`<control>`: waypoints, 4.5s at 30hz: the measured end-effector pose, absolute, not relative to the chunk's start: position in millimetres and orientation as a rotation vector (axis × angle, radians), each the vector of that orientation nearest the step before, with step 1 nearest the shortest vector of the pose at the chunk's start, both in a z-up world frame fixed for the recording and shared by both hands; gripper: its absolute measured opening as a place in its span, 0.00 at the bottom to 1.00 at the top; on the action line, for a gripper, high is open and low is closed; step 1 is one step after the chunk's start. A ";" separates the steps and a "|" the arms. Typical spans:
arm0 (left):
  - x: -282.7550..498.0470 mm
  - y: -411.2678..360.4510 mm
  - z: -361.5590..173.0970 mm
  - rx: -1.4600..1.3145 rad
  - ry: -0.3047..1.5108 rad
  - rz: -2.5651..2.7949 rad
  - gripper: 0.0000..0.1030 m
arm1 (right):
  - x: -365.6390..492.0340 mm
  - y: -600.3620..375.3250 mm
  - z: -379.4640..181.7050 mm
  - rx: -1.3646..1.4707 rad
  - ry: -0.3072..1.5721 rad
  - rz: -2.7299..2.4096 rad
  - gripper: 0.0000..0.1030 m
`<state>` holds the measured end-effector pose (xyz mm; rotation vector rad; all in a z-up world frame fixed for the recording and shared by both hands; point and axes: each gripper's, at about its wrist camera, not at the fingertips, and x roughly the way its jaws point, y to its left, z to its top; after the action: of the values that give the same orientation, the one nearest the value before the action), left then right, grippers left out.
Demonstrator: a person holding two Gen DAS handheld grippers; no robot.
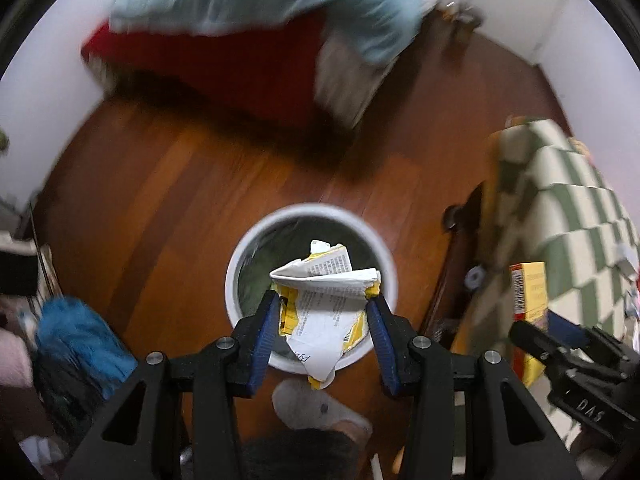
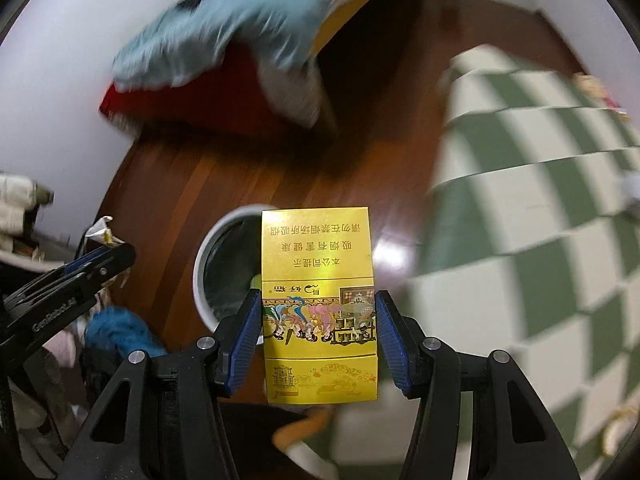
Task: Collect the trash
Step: 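Carry both items over the white bin and open both tools to drop them, then move both tools back over the checkered table, then grasp the orange peel with the left tool while the right tool grasps the torn white parcel box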
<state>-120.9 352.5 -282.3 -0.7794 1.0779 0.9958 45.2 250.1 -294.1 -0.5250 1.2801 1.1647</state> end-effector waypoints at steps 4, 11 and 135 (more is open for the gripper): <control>-143.2 380.7 -339.9 -0.941 1.117 0.971 0.43 | 20.4 298.9 -351.7 -0.608 1.356 1.182 0.56; -172.9 395.5 -390.5 -1.055 1.160 1.014 0.98 | -0.5 360.1 -428.8 -0.695 1.463 1.174 0.56; 245.7 -43.1 -302.2 -0.339 1.231 0.229 0.22 | 330.5 -190.4 -277.0 -0.198 1.317 0.489 0.55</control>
<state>245.7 -43.1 -302.2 -0.3388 1.2313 0.2291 330.5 -190.4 -277.0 -0.1982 1.3174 0.4889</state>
